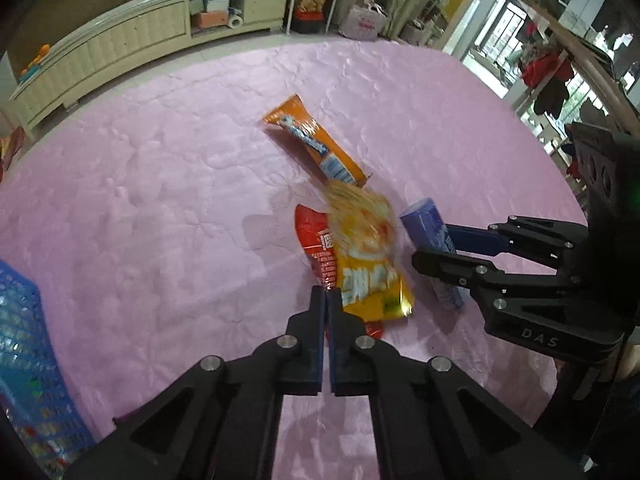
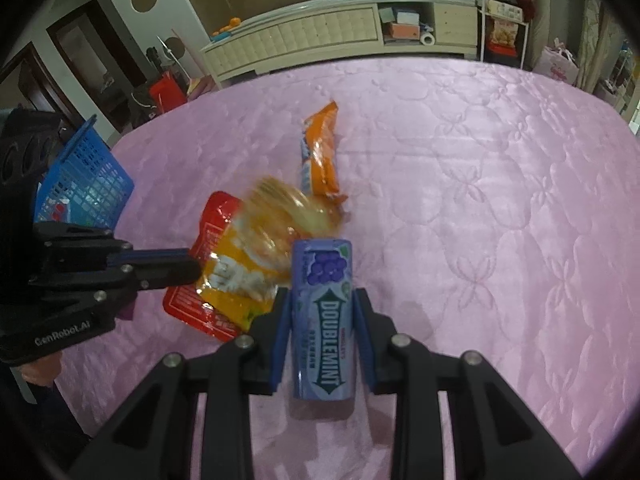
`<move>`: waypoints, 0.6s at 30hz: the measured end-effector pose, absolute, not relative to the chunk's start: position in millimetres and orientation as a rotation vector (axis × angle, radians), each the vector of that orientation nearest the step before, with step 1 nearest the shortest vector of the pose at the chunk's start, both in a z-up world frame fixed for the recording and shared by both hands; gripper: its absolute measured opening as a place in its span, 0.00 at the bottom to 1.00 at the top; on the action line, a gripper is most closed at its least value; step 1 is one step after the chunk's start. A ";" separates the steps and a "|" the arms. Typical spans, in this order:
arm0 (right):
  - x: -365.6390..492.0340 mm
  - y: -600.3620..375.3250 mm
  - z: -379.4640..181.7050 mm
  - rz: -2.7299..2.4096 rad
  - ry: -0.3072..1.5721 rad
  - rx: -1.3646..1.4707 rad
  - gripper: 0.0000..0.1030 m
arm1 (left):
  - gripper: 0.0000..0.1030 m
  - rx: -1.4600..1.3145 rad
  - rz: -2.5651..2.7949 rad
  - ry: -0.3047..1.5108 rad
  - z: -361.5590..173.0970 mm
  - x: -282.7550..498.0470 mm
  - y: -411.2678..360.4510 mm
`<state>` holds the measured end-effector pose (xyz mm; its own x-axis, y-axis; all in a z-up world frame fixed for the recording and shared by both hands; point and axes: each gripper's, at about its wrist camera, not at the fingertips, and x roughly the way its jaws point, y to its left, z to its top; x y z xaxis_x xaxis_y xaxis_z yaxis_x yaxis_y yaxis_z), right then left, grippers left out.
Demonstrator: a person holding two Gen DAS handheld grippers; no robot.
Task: Organize snacks
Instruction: 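Grasp the red snack pack with the left gripper while the right holds the gum box, then carry the red pack into the basket and open the left gripper while the right holds the gum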
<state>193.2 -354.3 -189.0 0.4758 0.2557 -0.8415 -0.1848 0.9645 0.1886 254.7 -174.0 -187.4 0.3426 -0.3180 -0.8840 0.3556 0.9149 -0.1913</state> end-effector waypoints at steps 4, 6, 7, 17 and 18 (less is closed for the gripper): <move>184.2 -347.0 -173.1 0.280 1.016 0.059 0.34 | 0.01 0.045 -0.418 1.112 -176.1 241.5 -170.3; 179.7 -343.6 -165.2 0.287 1.006 0.053 0.34 | 0.00 0.046 -0.413 1.098 -169.6 235.2 -169.3; 178.1 -342.2 -161.7 0.289 1.001 0.052 0.34 | 0.00 0.047 -0.410 1.089 -166.1 232.4 -167.9; 158.0 -312.6 -126.5 0.310 0.954 0.016 0.34 | 0.00 0.031 -0.387 0.992 -126.6 202.5 -148.2; 156.5 -309.0 -122.0 0.313 0.947 0.011 0.34 | 0.00 0.026 -0.383 0.978 -120.9 198.6 -145.5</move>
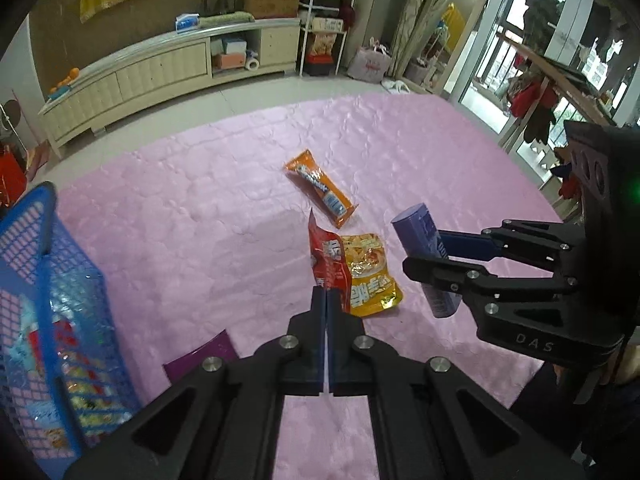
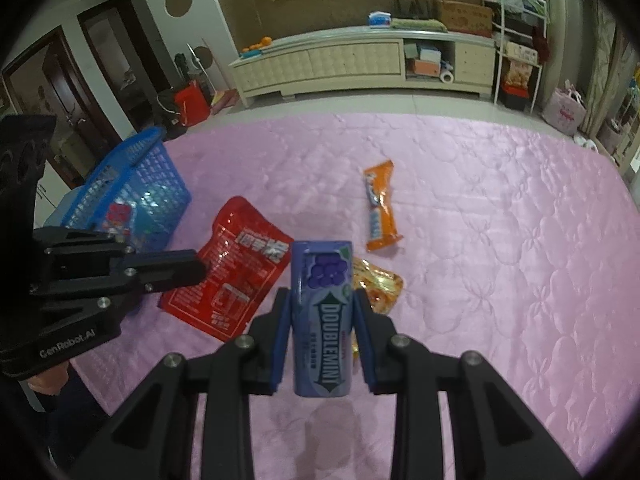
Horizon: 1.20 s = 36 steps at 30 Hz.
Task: Organize snacks
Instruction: 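Carry the red pack into the basket and open the left gripper while the right holds the gum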
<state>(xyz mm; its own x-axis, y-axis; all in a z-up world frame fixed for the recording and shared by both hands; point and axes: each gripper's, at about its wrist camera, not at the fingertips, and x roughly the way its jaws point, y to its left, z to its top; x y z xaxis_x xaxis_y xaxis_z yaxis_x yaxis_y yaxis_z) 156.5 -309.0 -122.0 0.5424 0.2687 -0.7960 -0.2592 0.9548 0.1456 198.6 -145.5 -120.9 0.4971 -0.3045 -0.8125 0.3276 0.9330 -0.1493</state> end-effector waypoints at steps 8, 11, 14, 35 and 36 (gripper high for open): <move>143.7 -276.1 -88.5 0.342 0.887 -0.029 0.34 | 0.00 0.033 -0.342 0.897 -87.0 164.6 -121.0; 141.1 -257.8 -76.4 0.366 0.868 -0.052 0.34 | 0.00 0.023 -0.322 0.867 -75.8 155.1 -106.8; 141.3 -240.1 -70.2 0.401 0.863 -0.063 0.34 | 0.00 0.021 -0.289 0.848 -67.3 149.6 -90.8; 142.0 -120.1 -68.2 0.546 0.861 -0.106 0.34 | 0.00 -0.037 -0.136 0.813 -51.4 99.1 18.8; 142.7 -116.9 -69.4 0.548 0.862 -0.109 0.34 | 0.00 -0.041 -0.135 0.817 -53.1 98.0 20.8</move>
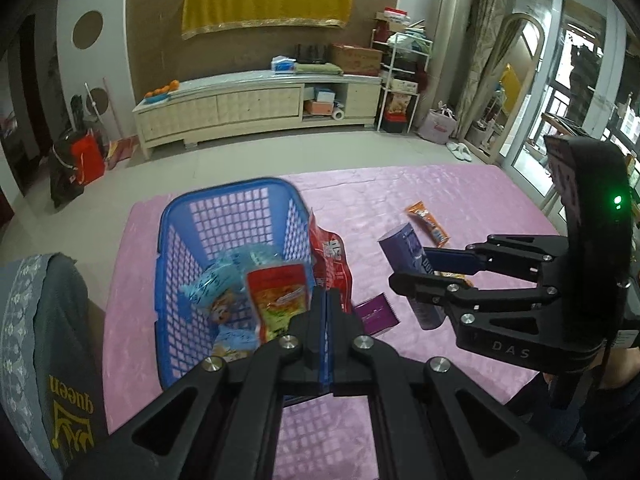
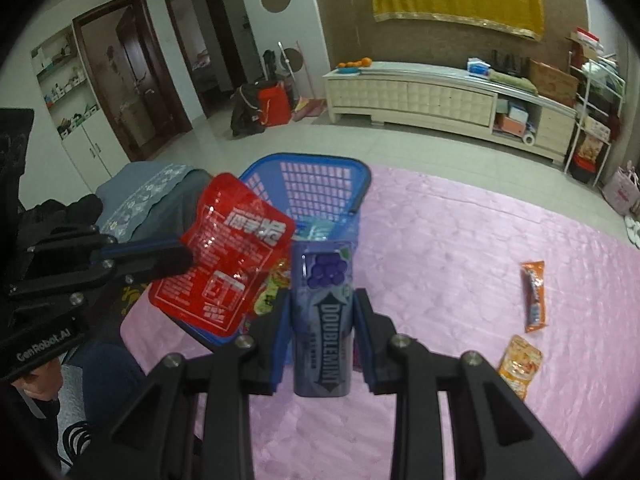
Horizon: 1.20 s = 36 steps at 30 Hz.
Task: Organize snacks
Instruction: 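Carry the red pack into the basket and open the left gripper while the right holds the gum, then lower the Doublemint gum box into the basket and open the right gripper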
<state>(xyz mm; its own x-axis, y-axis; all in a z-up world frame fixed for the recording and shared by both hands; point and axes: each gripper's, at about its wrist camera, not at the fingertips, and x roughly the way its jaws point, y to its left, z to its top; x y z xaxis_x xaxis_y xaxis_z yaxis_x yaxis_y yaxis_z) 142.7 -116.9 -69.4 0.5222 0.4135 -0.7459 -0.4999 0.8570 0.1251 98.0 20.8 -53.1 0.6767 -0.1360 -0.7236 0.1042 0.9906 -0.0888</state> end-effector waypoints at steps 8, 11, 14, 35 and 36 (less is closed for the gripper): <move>150.0 -104.4 -81.6 0.550 0.899 -0.121 0.34 | 0.00 -0.070 -0.133 0.860 -79.7 104.7 39.2; 151.6 -104.0 -83.5 0.549 0.907 -0.117 0.34 | 0.00 -0.083 -0.140 0.878 -86.8 106.1 41.6; 150.9 -103.9 -84.8 0.547 0.911 -0.124 0.34 | 0.00 -0.074 -0.141 0.885 -90.4 105.2 38.6; 139.0 -114.3 -57.7 0.568 0.870 -0.071 0.34 | 0.68 -0.020 -0.045 0.848 -60.2 88.0 47.6; 139.0 -112.2 -54.0 0.576 0.865 -0.072 0.34 | 0.74 -0.020 -0.046 0.840 -56.0 86.0 50.9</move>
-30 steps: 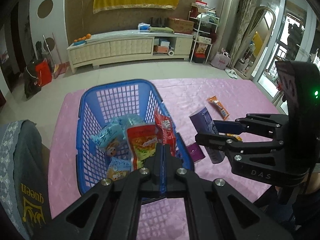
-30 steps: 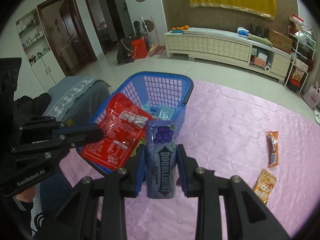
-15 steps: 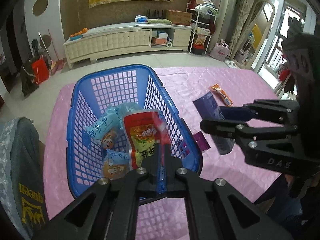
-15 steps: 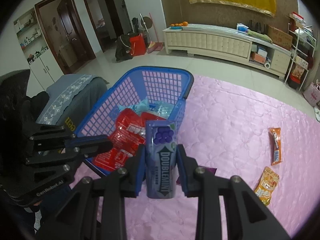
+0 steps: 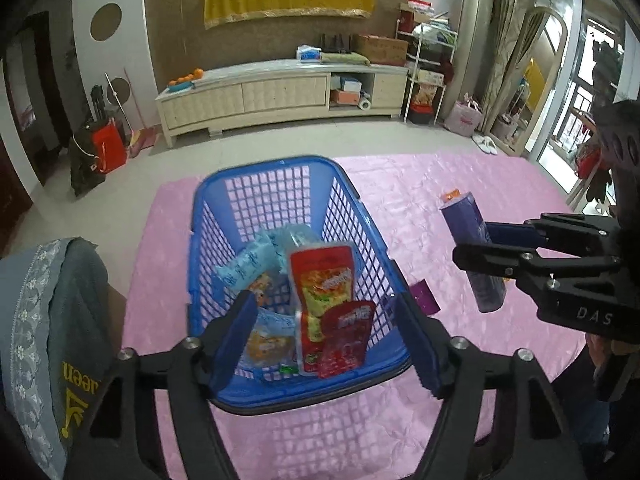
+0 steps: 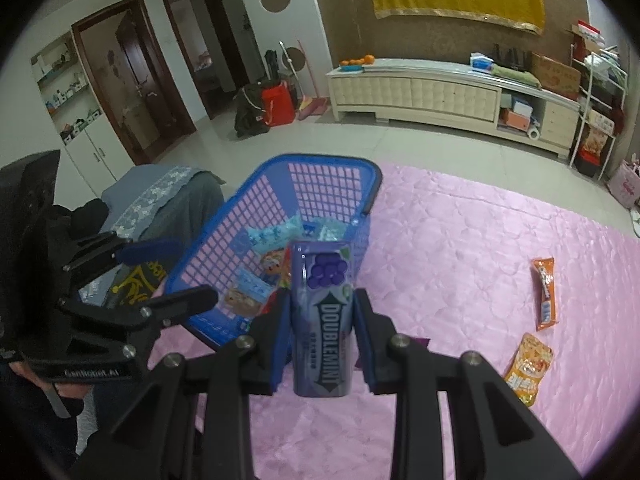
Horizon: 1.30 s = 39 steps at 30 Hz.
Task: Organize snacks
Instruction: 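Lower the Doublemint gum box into the basket and open the right gripper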
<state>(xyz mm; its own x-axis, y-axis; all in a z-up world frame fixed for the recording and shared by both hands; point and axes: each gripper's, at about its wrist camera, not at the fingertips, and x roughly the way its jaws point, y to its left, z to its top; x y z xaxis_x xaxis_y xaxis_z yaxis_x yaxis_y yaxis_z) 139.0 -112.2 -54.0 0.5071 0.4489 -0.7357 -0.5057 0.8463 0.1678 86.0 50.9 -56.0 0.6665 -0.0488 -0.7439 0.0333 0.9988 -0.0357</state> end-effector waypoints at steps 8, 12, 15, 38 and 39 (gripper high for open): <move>144.7 -85.7 -40.1 0.621 0.836 -0.110 0.34 | 0.81 -0.020 0.033 0.812 -41.9 73.7 78.3; 149.9 -64.9 -42.0 0.658 0.836 -0.121 0.34 | 0.81 -0.034 0.068 0.819 -41.8 69.8 94.9; 154.3 -49.4 -47.4 0.679 0.849 -0.141 0.34 | 0.81 -0.045 0.091 0.827 -43.3 69.4 107.3; 206.8 4.1 -103.6 0.706 0.986 -0.185 0.34 | 0.81 -0.112 0.144 0.877 -86.3 95.5 157.6; 208.7 5.1 -105.4 0.701 0.989 -0.189 0.34 | 0.81 -0.116 0.140 0.874 -86.7 95.2 158.2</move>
